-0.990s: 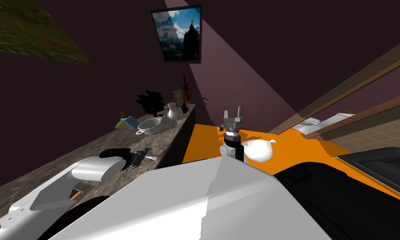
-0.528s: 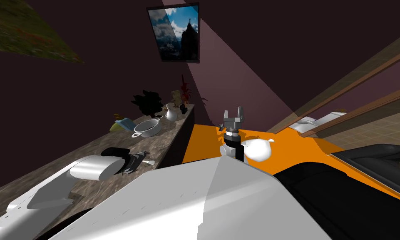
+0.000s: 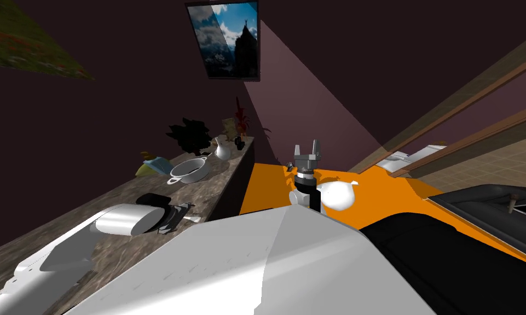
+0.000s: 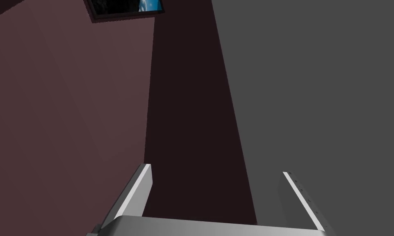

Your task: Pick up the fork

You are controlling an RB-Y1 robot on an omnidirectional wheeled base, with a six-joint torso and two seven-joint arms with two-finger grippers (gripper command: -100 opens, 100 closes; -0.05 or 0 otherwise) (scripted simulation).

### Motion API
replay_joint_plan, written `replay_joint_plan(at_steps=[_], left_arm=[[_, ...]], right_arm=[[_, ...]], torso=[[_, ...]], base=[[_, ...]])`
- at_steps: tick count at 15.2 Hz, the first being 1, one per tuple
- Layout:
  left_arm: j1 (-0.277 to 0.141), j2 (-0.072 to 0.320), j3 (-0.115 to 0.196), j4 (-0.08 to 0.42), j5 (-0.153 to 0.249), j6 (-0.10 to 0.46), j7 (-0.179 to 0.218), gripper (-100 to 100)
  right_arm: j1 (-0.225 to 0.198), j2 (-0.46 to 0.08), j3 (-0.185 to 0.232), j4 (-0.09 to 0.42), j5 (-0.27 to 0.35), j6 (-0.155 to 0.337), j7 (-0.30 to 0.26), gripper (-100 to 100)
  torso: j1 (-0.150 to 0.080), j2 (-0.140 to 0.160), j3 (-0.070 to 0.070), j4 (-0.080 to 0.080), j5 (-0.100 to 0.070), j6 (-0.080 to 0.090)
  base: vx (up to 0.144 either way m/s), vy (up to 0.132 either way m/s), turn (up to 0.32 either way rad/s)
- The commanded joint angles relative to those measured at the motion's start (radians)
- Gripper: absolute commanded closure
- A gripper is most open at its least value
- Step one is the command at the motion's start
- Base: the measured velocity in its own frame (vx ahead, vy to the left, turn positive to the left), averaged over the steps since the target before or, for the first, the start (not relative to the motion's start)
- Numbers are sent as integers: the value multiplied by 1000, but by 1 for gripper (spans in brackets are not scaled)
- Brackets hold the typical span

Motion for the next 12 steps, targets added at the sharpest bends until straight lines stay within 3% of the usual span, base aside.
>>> replay_joint_plan(at_steps=[1,2,3,4,8,10,12], left_arm=[[-3,-13,-13,30,-17,-28,-10,-100],[-5,-20,-20,47,-26,-41,-14,-100],[-3,-12,-12,28,-16,-23,-8,-100],[-3,-14,-14,33,-18,-29,-10,100],[-2,-14,-14,33,-18,-27,-9,100],[3,3,4,-11,4,4,2,100],[4,2,3,-6,2,-2,0,100]], right_arm=[[0,0,0,0,0,0,0,0],[0,0,0,0,0,0,0,0],[0,0,0,0,0,0,0,0],[0,0,0,0,0,0,0,0],[0,0,0,0,0,0,0,0],[0,0,0,0,0,0,0,0],[0,0,0,0,0,0,0,0]], torso=[[0,0,0,0,0,0],[0,1,1,0,0,0],[0,2,1,0,0,0],[0,2,1,1,0,0],[0,0,1,1,0,1],[0,0,1,1,0,0],[-1,0,0,1,0,1]], base=[[-26,1,-70],[-30,4,-82],[-18,4,-34],[-6,2,-1],[0,0,0],[14,-3,83],[18,-4,53]])
